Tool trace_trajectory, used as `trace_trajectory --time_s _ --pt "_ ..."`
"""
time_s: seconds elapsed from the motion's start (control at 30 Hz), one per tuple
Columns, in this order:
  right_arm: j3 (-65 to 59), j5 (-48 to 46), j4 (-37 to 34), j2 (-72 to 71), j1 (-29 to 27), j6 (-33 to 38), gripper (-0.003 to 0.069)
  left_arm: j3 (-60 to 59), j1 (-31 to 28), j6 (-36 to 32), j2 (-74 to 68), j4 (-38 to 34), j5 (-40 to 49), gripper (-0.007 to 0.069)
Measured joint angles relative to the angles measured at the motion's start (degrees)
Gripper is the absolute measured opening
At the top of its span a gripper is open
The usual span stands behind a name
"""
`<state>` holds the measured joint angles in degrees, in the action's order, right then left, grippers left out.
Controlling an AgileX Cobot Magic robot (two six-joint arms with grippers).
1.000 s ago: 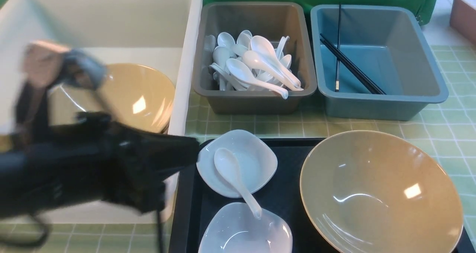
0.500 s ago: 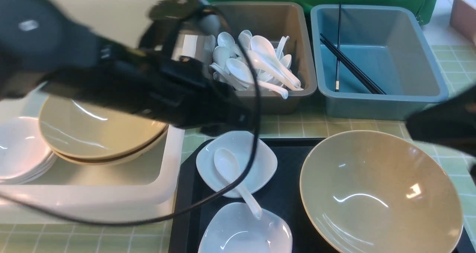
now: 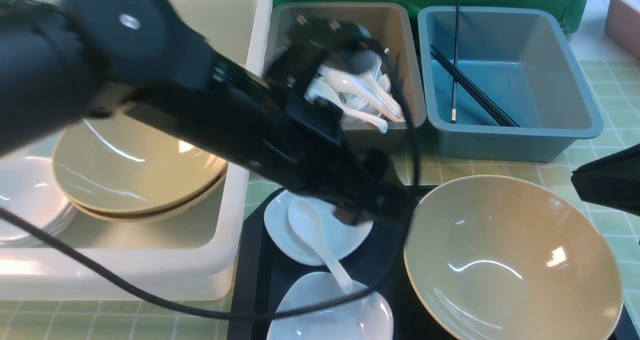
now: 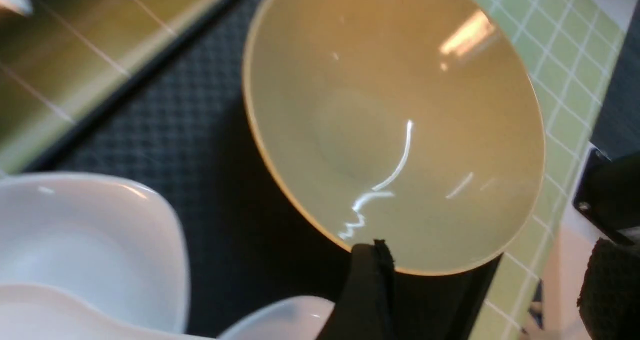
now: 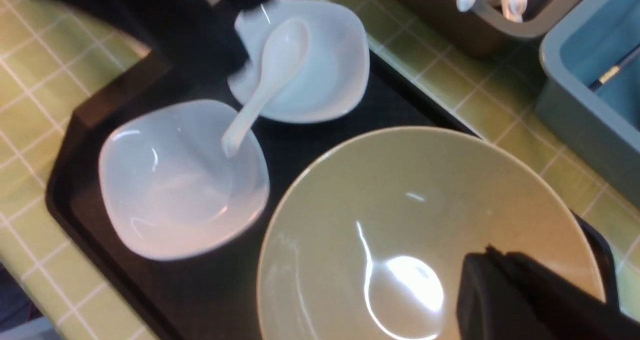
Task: On green table put chopsticks spoon bowls plates into blue grey white boxes.
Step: 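Reach down and grasp the white spoon resting in the bowl with the right gripper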
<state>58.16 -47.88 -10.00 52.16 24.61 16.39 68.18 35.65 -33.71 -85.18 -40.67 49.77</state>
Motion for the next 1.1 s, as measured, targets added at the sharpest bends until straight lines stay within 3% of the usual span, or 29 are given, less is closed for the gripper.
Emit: trace_trajectory --time_s 0.17,0.63,0.93,1.1 --pt "0.0 -0.06 -1.84 0.0 0.0 0.05 0.0024 1.09 0.34 7.58 -7.63 -0.42 -4.39 0.0487" --pt "-0.71 -0.45 -3.08 -1.79 0.0 2.4 0.003 12.21 0.34 8.24 -27.99 -1.7 -3.69 0.0487" --pt "-2.93 -0.38 -3.13 -1.8 0.0 3.02 0.0039 15.29 0.1 8.21 -26.06 4.56 -0.48 0.0487" --pt "-2.95 0.04 -3.13 -1.8 0.0 3.02 0.0045 16.51 -2.84 9.08 -18.28 9.74 8.91 0.0486"
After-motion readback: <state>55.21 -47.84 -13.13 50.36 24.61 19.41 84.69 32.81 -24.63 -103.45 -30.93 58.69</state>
